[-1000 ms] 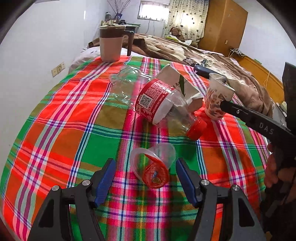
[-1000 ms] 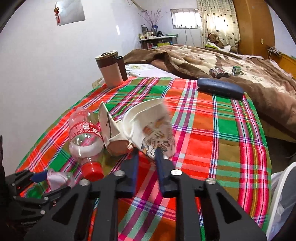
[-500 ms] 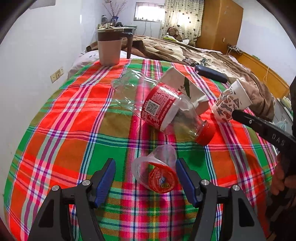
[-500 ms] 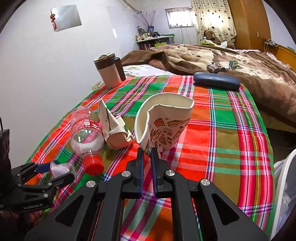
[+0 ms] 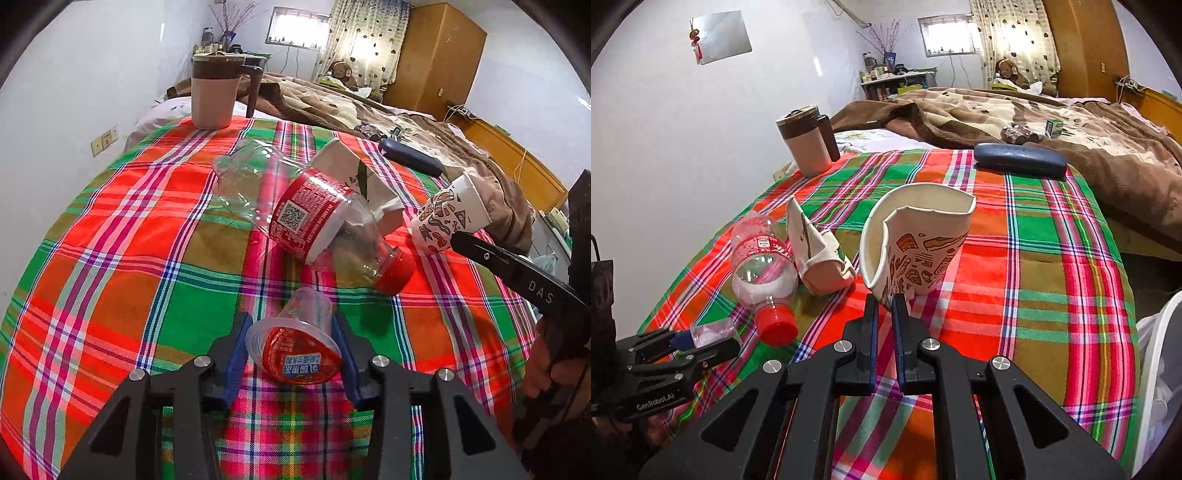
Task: Collect trash
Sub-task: 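Grasp the patterned paper cup with the right tool while the left tool grasps the clear yogurt cup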
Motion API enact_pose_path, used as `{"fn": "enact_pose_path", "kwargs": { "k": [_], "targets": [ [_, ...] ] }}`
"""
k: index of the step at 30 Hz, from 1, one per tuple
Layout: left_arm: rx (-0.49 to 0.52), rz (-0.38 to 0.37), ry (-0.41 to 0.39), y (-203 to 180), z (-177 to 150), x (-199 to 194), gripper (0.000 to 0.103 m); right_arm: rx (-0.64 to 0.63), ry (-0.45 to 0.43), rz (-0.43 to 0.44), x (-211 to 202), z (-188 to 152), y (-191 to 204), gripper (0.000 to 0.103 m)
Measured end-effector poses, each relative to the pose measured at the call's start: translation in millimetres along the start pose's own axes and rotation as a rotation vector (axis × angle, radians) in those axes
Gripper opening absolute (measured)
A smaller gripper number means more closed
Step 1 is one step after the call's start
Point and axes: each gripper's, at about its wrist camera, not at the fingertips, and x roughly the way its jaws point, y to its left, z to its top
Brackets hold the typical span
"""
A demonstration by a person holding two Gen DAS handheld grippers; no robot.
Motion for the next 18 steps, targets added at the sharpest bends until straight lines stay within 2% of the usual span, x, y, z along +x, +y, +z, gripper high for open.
{"fn": "enact_pose_path", "kwargs": {
  "k": [18],
  "targets": [
    [0.037,-0.038,-0.055,-30,-3,-32,0.044,0.014,-0.059,0.006,-32,-8,-5,0.007]
  ]
}}
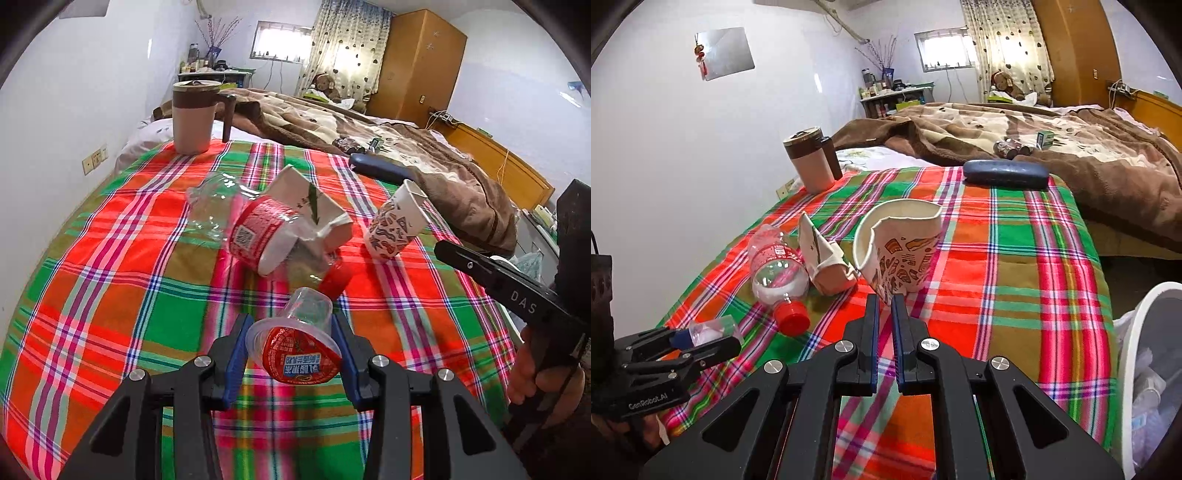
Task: Collect trash
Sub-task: 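Grasp the patterned paper cup with the right tool while the left tool grasps the clear yogurt cup, then carry the paper cup and yogurt cup over the white bin with both tools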
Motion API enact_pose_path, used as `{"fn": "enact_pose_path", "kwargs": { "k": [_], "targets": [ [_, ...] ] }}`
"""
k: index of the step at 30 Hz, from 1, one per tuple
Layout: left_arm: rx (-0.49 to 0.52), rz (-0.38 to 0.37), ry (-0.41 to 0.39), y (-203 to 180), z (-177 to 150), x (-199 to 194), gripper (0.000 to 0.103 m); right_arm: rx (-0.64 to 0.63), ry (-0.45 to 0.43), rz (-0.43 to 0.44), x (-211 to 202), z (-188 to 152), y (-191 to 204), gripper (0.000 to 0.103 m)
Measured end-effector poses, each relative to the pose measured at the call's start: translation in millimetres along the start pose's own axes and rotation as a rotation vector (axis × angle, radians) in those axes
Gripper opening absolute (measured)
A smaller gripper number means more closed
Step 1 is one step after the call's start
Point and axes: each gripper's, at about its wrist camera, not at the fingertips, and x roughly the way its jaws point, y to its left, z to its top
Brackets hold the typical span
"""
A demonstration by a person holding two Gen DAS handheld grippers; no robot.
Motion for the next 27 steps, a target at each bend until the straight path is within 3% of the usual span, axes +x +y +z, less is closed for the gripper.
{"fn": "enact_pose_path", "kwargs": {
  "k": [4,5,7,8,9,20,27],
  "targets": [
    [-0.013,-0.005,0.004,1,-1,1,0.044,0.009,0.007,0.038,4,3,-2,0.007],
    [-0.017,-0.003,0.004,2,-1,1,0.044,0.001,0.004,0.032,4,3,-1,0.012],
    [-0.024,0.001,0.007,4,-2,2,0.044,-0.034,-0.002,0.024,8,7,6,0.030],
    [-0.029,0.001,0.008,6,-2,2,0.044,-0.047,0.002,0.023,12,9,10,0.047],
    [-0.034,0.003,0.010,8,-2,3,0.044,-0.057,0.011,0.018,15,10,13,0.053],
    [-0.053,-0.007,0.029,16,-4,9,0.044,-0.111,0.081,-0.012,58,22,27,0.053],
    [-0.065,-0.022,0.033,18,-3,13,0.044,-0.197,0.028,-0.030,52,25,36,0.053]
  ]
}}
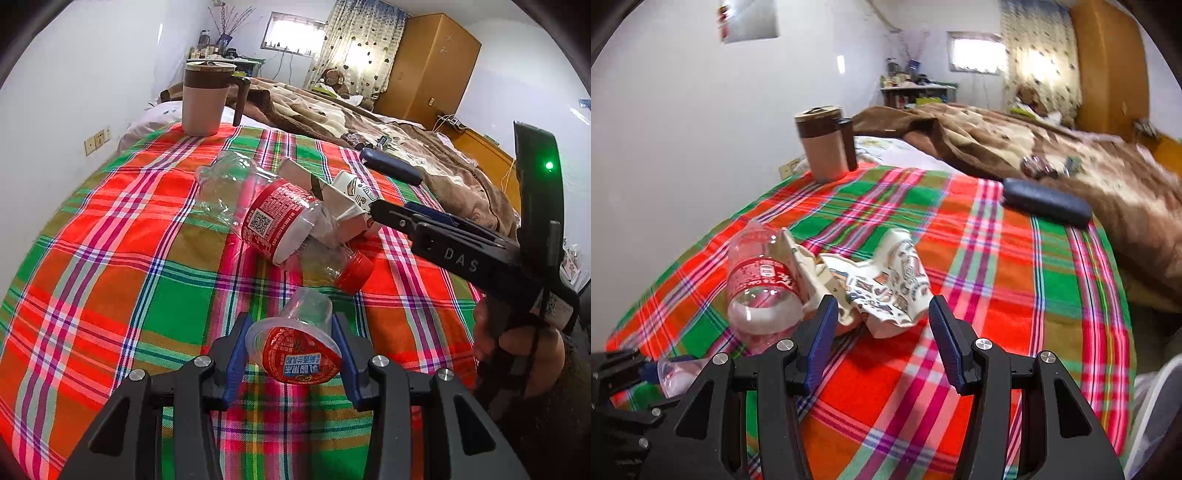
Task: Collect trash
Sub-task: 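Carry the paper cup and yogurt cup over the white bin with both tools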
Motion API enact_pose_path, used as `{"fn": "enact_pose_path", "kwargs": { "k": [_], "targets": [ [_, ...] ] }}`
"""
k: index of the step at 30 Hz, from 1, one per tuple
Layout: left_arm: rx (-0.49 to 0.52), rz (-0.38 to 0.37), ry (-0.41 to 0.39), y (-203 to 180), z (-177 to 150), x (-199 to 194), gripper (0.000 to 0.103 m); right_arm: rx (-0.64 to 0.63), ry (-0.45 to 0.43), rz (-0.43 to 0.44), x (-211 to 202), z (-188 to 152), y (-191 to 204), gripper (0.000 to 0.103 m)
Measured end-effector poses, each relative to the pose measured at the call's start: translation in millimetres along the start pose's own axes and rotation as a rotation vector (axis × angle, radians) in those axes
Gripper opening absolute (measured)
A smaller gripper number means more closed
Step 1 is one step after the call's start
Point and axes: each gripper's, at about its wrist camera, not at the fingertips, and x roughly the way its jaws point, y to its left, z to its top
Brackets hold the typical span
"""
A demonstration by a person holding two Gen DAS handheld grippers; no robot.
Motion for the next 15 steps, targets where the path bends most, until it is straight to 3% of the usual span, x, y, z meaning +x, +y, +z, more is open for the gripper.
{"fn": "enact_pose_path", "kwargs": {
  "k": [3,7,12,15],
  "targets": [
    [-0.004,-0.004,0.007,1,1,3,0.044,-0.076,0.000,-0.014,6,2,9,0.045],
    [-0.010,-0.005,0.015,3,-1,4,0.044,-0.049,0.005,0.016,7,3,1,0.034],
    [-0.007,-0.013,0.016,3,-1,6,0.044,-0.025,0.038,0.035,9,-2,-11,0.033],
    [-0.009,-0.015,0.017,2,-1,7,0.044,-0.076,0.038,0.029,10,-1,-2,0.033]
  ]
}}
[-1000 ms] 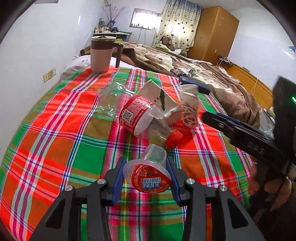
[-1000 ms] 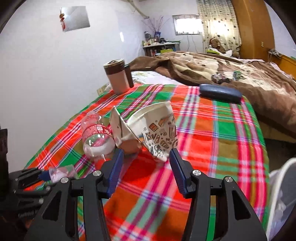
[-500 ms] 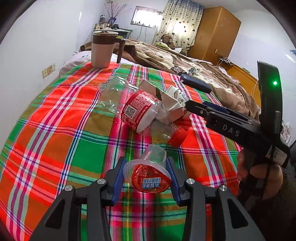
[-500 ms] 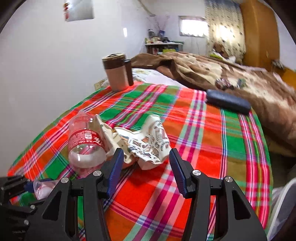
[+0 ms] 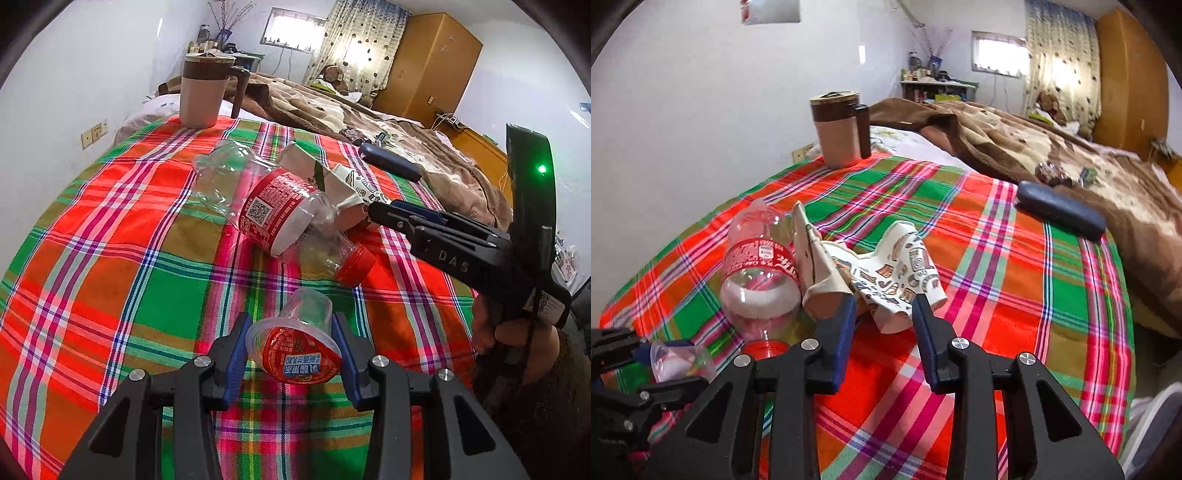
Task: Collect trash
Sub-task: 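Carry the paper cup and yogurt cup over the white bin with both tools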
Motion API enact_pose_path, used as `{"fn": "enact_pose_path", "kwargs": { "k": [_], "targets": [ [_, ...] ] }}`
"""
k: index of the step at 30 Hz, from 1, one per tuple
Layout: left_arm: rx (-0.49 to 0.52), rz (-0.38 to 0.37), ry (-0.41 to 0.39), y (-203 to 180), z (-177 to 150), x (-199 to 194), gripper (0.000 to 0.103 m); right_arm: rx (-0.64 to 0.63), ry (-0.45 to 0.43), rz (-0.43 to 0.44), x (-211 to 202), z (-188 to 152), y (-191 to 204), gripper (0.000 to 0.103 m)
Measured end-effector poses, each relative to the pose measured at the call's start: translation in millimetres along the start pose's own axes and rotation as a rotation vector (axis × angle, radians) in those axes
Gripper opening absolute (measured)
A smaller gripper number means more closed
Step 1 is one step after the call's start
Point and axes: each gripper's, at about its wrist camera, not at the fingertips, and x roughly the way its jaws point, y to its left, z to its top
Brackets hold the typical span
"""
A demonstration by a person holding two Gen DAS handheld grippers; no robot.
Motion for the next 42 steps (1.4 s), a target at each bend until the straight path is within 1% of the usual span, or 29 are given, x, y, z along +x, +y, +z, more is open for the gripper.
{"fn": "enact_pose_path", "kwargs": {
  "k": [2,3,5,8,11,12,14,17,20,23,27,32,37,42],
  "targets": [
    [-0.002,0.000,0.000,1,0,0,0.044,-0.057,0.026,-0.004,5,0,9,0.033],
    [-0.003,0.000,0.001,1,0,0,0.044,-0.092,0.053,-0.010,10,0,15,0.033],
    [-0.005,0.001,0.002,1,-1,0,0.044,-0.117,0.077,-0.017,15,1,18,0.033],
    [-0.006,0.002,0.003,0,-1,0,0.044,-0.111,0.089,-0.017,15,0,15,0.033],
    [-0.008,0.002,0.001,0,-1,0,0.044,-0.075,0.077,-0.017,11,0,8,0.033],
    [-0.009,0.001,0.000,0,-1,0,0.044,-0.064,0.082,-0.029,12,1,5,0.027],
    [-0.009,-0.001,0.000,-1,-1,-1,0.044,-0.056,0.103,-0.031,17,0,5,0.022],
    [-0.008,-0.002,0.001,-3,-1,-1,0.044,-0.054,0.106,-0.034,17,-2,5,0.018],
    [-0.008,-0.002,0.002,-2,-1,-1,0.044,-0.027,0.110,-0.051,16,-3,1,0.017],
    [-0.009,0.002,-0.004,-2,-1,-2,0.044,0.010,0.091,-0.042,11,-3,-3,0.017],
    [-0.002,0.007,-0.015,-5,-2,-8,0.044,0.069,0.062,-0.007,0,-9,-7,0.017],
    [0.018,0.002,-0.028,-16,-2,-16,0.044,0.083,0.020,0.027,-21,-14,-4,0.017],
    [0.052,-0.008,-0.043,-34,0,-24,0.044,0.102,-0.010,0.042,-44,-20,-7,0.017],
    [0.090,-0.024,-0.058,-55,1,-30,0.044,0.117,-0.028,0.025,-60,-26,-15,0.017]
  ]
}}
